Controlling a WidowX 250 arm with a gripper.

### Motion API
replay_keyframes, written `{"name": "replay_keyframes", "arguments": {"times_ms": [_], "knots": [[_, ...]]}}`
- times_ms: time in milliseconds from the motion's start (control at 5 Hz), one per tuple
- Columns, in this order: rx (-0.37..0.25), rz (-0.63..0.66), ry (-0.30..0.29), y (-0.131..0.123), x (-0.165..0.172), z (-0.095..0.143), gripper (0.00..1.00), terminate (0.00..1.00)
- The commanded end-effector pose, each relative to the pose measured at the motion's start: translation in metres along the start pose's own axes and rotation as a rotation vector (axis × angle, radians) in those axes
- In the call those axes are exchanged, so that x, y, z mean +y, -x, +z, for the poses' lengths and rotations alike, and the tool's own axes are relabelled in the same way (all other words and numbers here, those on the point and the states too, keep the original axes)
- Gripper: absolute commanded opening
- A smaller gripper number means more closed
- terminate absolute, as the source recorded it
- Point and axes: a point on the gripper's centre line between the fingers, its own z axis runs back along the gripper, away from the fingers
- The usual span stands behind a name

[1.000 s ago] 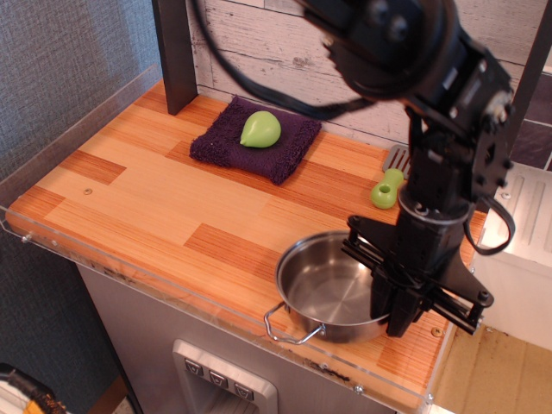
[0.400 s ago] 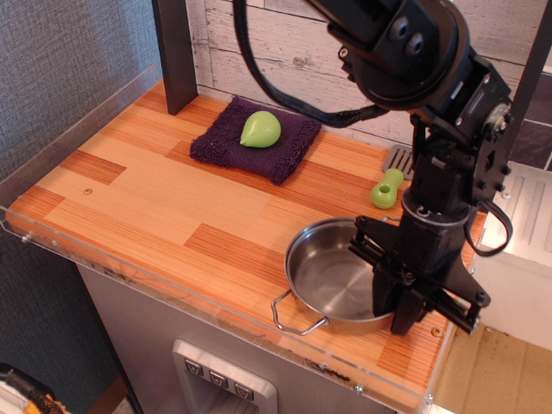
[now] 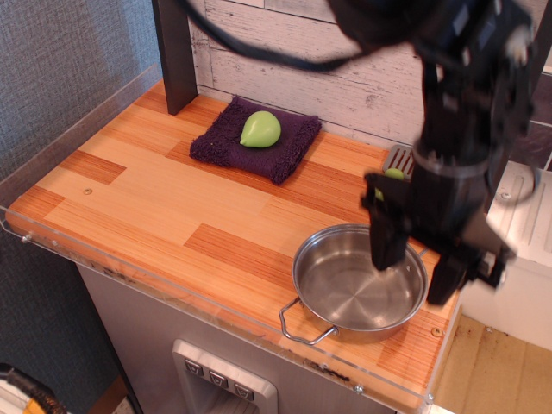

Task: Pick vessel from left side of the table and right side of the table

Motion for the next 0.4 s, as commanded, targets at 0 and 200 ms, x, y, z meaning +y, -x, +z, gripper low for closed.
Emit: {"name": "replay_keyframes", "arguments": {"times_ms": [0, 200], "knots": [[-0.122, 0.240, -0.086, 0.039, 0.073, 0.070, 1.00, 0.00], [-0.123, 0.288, -0.065, 0.049, 0.103, 0.066, 1.00, 0.00]]}}
